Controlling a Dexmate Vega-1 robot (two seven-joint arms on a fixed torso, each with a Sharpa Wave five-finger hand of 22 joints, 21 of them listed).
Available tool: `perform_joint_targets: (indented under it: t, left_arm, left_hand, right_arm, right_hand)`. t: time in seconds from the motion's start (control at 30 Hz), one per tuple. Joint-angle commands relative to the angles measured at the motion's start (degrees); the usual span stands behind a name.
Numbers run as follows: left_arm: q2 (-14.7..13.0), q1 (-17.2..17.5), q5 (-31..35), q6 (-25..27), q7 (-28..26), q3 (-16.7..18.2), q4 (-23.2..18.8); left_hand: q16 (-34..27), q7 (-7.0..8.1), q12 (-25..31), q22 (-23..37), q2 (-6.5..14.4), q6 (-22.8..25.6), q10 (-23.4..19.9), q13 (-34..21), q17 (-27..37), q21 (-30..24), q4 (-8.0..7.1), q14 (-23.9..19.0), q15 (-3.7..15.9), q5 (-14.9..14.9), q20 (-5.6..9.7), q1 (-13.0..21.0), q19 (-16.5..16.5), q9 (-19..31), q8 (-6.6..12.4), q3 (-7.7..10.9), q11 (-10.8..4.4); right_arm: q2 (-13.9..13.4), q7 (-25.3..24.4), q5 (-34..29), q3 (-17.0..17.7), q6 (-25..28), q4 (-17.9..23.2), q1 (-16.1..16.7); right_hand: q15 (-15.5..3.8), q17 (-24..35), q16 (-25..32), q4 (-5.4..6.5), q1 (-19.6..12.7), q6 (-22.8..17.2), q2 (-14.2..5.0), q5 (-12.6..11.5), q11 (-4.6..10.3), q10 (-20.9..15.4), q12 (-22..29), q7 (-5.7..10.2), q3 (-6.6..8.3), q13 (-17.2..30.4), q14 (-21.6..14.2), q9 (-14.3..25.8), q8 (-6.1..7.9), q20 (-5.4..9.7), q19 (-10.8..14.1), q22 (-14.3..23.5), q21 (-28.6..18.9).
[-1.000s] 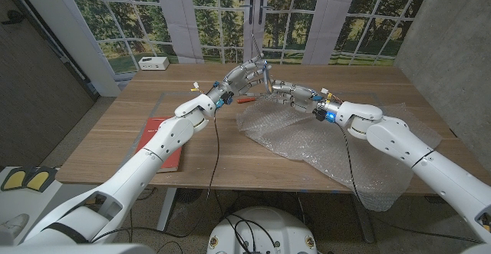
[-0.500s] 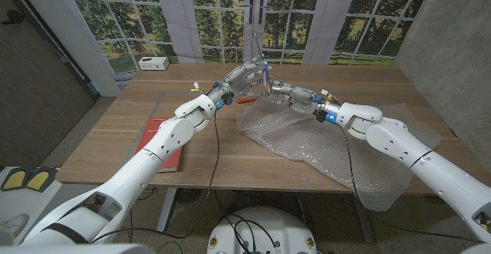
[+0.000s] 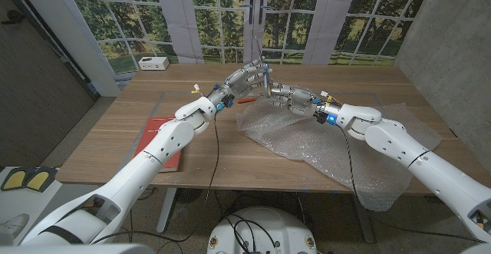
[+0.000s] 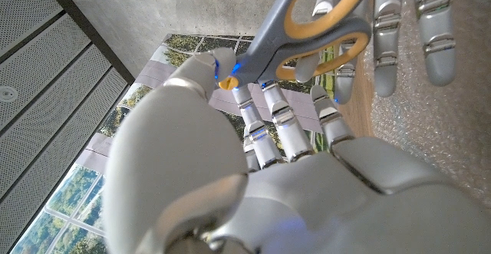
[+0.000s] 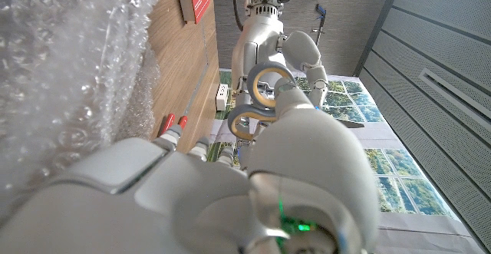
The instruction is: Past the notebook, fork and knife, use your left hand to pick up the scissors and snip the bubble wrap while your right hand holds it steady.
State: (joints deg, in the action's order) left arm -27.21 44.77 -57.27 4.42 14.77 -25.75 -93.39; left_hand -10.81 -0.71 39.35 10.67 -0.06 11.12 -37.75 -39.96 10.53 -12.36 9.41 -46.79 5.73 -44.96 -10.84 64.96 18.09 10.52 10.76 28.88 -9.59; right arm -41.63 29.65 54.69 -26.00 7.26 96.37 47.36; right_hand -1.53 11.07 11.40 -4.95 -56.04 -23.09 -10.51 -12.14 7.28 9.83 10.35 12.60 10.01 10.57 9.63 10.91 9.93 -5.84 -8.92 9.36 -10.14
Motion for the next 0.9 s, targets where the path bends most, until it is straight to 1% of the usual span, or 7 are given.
perform_joint_targets:
  t: [0.03, 0.2, 0.47, 0.63, 0.7, 0.77, 0.9]
  left_arm:
    - [0.19, -0.12, -0.03, 0.3, 0.46, -0.28, 0.6]
    - [0.53, -0.46, -0.08, 0.15, 1.04, -0.41, 1.19]
    - [0.97, -0.91, -0.28, -0.01, 1.95, -0.43, 1.98]
    - [1.23, -1.1, -0.15, -0.47, 2.61, -0.47, 2.49]
    - [1.32, -1.07, -0.22, -0.47, 2.61, -0.44, 2.57]
    - [1.33, -1.06, -0.24, -0.43, 2.7, -0.44, 2.66]
    - [1.34, -0.99, -0.3, -0.47, 3.0, -0.44, 2.72]
  left_hand:
    - [-0.23, 0.07, 7.98, 0.15, 0.29, -0.11, -1.65, -0.27, 0.11, -0.12, -0.09, -0.55, 2.17, -0.21, 0.28, 0.06, 0.08, 0.19, 0.03, 0.0, -1.55]
    - [-0.28, 0.09, 7.9, 0.15, 0.3, -0.07, -1.71, -0.09, 0.16, -0.12, -0.1, -0.56, 2.24, -0.17, 0.26, 0.09, 0.09, 0.19, 0.05, -0.08, -1.42]
    - [-0.24, 0.1, 7.99, 0.15, 0.38, -0.13, -1.84, -0.15, 0.12, -0.13, -0.06, -0.57, 2.32, -0.23, 0.27, 0.25, 0.14, 0.18, 0.04, 0.03, -1.57]
    - [-0.25, 0.08, 7.99, 0.15, 0.43, -0.14, -1.75, -0.17, 0.18, -0.13, -0.06, -0.47, 2.36, -0.17, 0.24, 0.33, 0.13, 0.19, 0.05, -0.06, -1.55]
    - [-0.23, 0.1, 7.98, 0.15, 0.44, -0.13, -1.85, -0.09, 0.16, -0.13, -0.04, -0.45, 2.38, -0.19, 0.27, 0.38, 0.15, 0.19, 0.05, -0.02, -1.67]
    - [-0.27, 0.07, 8.02, 0.15, 0.48, -0.16, -1.72, -0.23, 0.22, -0.13, 0.04, -0.42, 2.39, -0.12, 0.31, 0.55, 0.13, 0.19, 0.05, -0.09, -1.67]
    - [-0.27, 0.09, 8.02, 0.15, 0.54, -0.17, -1.67, -0.26, 0.2, -0.13, 0.06, -0.46, 2.44, -0.13, 0.37, 0.66, 0.14, 0.19, 0.05, -0.04, -1.65]
  right_arm:
    - [-0.11, 1.13, -0.51, -0.12, -0.07, -1.24, -0.36]
    - [-0.3, 2.13, -1.38, -0.44, -0.47, -1.61, -0.96]
    - [-0.33, 3.35, -1.44, -0.49, -0.56, -2.32, -1.51]
    - [-0.9, 2.83, -1.66, -0.23, -0.39, -1.79, -1.16]
    - [-1.09, 2.19, -1.64, -0.09, -0.11, -1.4, -0.94]
    - [-1.05, 2.27, -1.54, -0.01, -0.26, -1.39, -0.82]
    - [-0.82, 4.06, -2.12, -0.44, -1.33, -2.09, -1.32]
  right_hand:
    - [-0.74, 0.09, -0.07, 0.12, 0.0, -0.52, -0.6, -0.43, -0.03, 5.41, 0.36, 0.04, 0.82, 0.16, 12.48, 0.25, 0.58, 0.09, -0.4, 0.15, -0.15]
    - [-0.87, 0.1, -0.02, 0.31, 0.0, -1.22, -0.62, -0.39, 0.2, 5.45, 0.43, -0.04, 1.18, 0.16, 12.57, 0.28, 0.92, 0.12, -0.46, 0.16, -0.2]
    - [-0.72, 0.12, 0.04, 0.7, 0.33, -0.54, -0.37, -0.25, 0.14, 5.87, 0.42, -2.37, 1.5, 0.16, 12.82, 0.26, 0.73, -0.23, -0.62, 0.16, -0.24]
    - [-0.68, 0.12, 0.05, 0.85, 0.58, -0.3, -0.1, -0.18, 0.03, 5.87, 0.46, -2.96, 1.44, 0.16, 12.9, 0.24, 0.67, -0.44, -0.65, 0.17, -0.25]
    - [-0.58, 0.07, 0.1, 0.9, 0.99, -0.89, 0.69, -0.03, -0.02, 5.62, 0.62, -4.52, 1.13, 0.16, 12.84, 0.17, 0.93, -0.64, -0.55, 0.16, -0.33]
    - [-0.63, 0.05, 0.1, 0.93, 1.13, -0.99, 0.82, 0.0, -0.05, 5.62, 0.64, -5.42, 1.07, 0.16, 12.89, 0.15, 0.96, -0.61, -0.49, 0.16, -0.36]
    - [-0.53, 0.06, 0.02, 1.09, 1.47, 0.52, 0.8, 0.04, -0.21, 6.58, 0.38, -5.45, 1.03, 0.17, 13.3, 0.09, 0.43, -0.69, -1.03, 0.18, -0.21]
